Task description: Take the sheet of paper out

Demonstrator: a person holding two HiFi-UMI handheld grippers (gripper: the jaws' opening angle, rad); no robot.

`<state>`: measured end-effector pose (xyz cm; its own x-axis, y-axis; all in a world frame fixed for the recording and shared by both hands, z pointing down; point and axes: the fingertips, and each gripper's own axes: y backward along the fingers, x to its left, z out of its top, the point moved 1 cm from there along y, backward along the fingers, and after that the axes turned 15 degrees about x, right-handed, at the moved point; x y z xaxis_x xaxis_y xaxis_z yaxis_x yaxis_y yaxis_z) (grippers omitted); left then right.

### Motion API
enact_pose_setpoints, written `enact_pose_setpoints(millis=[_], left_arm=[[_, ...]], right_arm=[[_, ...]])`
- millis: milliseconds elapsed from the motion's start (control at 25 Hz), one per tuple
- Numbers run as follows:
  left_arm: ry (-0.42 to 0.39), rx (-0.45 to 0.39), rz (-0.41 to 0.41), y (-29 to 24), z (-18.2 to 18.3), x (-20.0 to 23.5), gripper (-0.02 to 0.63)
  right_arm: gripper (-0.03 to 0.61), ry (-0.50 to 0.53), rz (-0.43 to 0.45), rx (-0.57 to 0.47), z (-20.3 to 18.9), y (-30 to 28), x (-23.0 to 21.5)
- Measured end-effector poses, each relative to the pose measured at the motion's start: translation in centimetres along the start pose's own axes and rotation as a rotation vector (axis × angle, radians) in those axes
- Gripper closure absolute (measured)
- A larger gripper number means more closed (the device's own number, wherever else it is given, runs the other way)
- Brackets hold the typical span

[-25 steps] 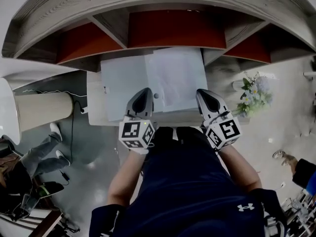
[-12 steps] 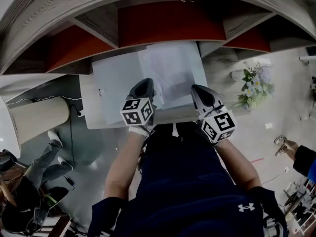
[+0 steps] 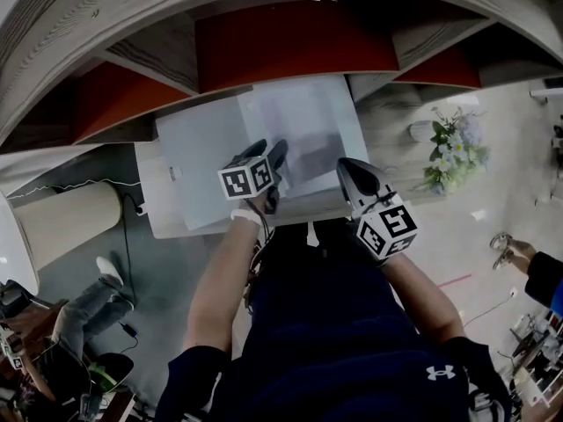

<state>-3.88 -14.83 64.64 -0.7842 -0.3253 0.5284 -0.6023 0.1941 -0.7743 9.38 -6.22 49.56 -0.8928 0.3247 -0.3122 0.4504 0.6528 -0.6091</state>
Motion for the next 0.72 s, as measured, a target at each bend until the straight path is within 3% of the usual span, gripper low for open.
enact_pose_setpoints(millis=[240,720], left_arm=[[0.047,0.063,0.026,-2.2,0.3,1.3,0.33],[0.035,0.088,0.089,-4.0,0.5,1.8,0.33]], right_arm=[[0.565,-0.03,0.002,0.011,-0.8,0.2,-0.2],[0.565,-0.052,0.008,0.025,-1.5,0.1,-0.7]])
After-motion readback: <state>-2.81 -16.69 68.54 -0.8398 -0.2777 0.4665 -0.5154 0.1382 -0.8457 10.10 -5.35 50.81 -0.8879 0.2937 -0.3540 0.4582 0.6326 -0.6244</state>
